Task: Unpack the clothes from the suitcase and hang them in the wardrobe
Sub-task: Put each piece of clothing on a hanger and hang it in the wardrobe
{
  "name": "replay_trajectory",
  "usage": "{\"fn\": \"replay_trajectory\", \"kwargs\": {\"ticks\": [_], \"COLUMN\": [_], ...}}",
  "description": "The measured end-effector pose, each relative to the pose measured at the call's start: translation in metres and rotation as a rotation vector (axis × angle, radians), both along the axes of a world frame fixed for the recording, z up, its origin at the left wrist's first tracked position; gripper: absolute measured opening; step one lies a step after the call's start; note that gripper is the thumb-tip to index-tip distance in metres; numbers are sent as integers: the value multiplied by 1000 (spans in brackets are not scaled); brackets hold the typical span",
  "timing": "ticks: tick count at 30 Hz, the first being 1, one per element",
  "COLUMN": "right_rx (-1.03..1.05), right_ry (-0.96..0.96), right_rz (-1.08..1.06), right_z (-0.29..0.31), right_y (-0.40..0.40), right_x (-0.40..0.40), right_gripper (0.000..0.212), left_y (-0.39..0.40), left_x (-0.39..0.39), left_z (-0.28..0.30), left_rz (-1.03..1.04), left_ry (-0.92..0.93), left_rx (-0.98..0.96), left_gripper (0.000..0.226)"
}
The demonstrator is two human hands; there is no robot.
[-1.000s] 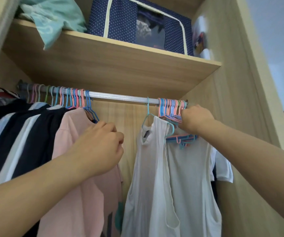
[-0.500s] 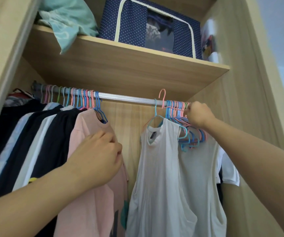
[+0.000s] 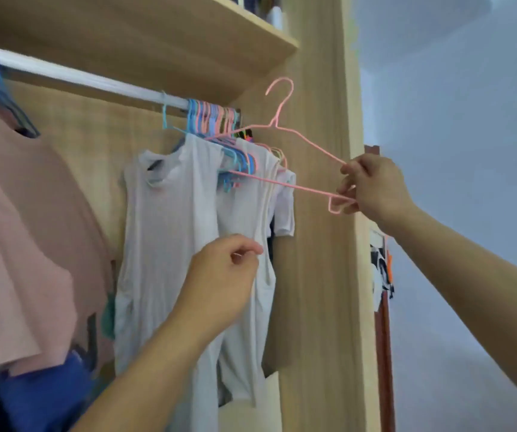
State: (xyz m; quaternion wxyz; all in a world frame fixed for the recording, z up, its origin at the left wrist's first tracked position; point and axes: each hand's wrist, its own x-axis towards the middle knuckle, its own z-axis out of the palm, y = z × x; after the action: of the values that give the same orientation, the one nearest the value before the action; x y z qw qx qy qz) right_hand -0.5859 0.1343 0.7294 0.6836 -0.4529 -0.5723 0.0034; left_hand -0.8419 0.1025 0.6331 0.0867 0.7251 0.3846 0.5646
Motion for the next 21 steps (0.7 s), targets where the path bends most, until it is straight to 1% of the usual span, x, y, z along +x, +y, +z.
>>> {"fn": "replay_trajectory", "kwargs": {"ticks": [1, 4, 6, 8, 13, 15, 17, 19, 21], "right_rx": [-24, -62, -91, -146, -380, -521, -671, -807, -961], "right_ry": [32, 126, 170, 197, 323, 415, 534, 633, 709], "right_rz": [9, 24, -1, -19, -57, -38, -17, 19, 77], "right_z": [-21, -86, -132, -181, -338, -412, -490, -558, -606], "right_y": [-16, -62, -94, -131, -239, -284, -333, -383, -430], "right_x": [15, 69, 112, 158, 262, 300, 334, 363, 384], "right_gripper": [21, 20, 19, 19, 22, 20, 17, 12, 9], "left_y": [-4, -14, -23, -37, -80, -101, -129, -159, -190], "left_x": [20, 83, 126, 169, 277, 328, 380, 425, 457], "left_z": [-9, -46, -77, -112, -218, -271, -331, -391, -443], "left_rz": [-80, -276, -373, -439, -689, -688, -617, -544, -501], "left_ry": [-41, -90, -139, -223, -575, -632, -594, -475, -350], "left_rx": [-50, -199, -313, -470, -916, -1089, -1243, -1347, -1474], "left_gripper": [26, 27, 25, 21, 24, 24, 19, 15, 14]}}
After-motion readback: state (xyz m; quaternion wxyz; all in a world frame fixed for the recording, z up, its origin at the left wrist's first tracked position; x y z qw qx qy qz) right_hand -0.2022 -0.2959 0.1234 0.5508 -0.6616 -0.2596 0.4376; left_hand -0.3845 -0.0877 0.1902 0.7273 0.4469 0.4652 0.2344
